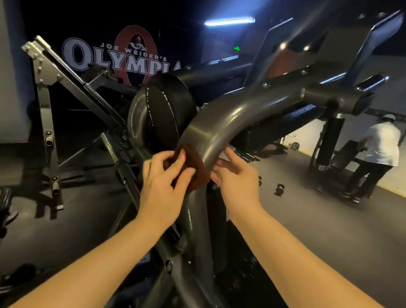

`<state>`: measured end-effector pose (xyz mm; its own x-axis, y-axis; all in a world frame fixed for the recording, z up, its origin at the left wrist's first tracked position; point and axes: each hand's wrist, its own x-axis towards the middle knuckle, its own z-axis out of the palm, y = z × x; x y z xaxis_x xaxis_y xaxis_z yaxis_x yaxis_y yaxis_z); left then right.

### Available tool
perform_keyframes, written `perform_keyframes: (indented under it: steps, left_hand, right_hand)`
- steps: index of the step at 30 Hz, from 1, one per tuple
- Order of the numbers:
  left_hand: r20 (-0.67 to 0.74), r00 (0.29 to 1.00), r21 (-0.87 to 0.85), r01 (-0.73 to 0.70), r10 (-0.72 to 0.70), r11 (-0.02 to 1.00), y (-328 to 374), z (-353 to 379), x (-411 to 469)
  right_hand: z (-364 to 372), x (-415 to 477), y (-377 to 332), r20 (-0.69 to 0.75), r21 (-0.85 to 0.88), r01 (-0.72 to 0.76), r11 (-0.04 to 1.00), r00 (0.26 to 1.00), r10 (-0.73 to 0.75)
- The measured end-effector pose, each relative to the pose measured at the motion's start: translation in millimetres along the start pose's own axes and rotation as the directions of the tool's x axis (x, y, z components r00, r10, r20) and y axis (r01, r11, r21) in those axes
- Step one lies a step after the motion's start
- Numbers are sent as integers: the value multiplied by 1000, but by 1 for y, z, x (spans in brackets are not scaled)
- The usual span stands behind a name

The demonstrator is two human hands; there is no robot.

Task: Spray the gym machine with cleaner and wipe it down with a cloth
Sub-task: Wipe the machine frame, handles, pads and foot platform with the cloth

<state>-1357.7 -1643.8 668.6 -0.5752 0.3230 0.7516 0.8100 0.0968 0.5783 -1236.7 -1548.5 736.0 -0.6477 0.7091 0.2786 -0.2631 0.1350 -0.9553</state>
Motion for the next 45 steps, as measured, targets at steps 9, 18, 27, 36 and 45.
perform_keyframes:
  steps: [9, 18, 27, 36, 45]
  left_hand:
    - [42, 990, 104, -141, 137, 985, 48, 15, 64]
    - [-24, 998, 130, -61, 65, 990, 7, 29, -36]
    - [-71, 984, -64, 159, -163, 985, 11, 34, -40]
    - [-144, 985, -246, 60, -98, 967, 23, 36, 6]
    - [-144, 990, -150, -6, -16, 989, 18, 39, 2]
  right_hand:
    - [-9, 7, 15, -65, -3, -40, 999, 997, 40]
    - [-25, -16, 55, 55, -209, -129, 969, 988, 143]
    - [-23, -22, 50, 86, -311, -62, 948, 992, 93]
    - [-26, -13, 62, 23, -301, -109, 948, 992, 121]
    - [-34, -23, 74, 36, -309, -119, 944, 990, 136]
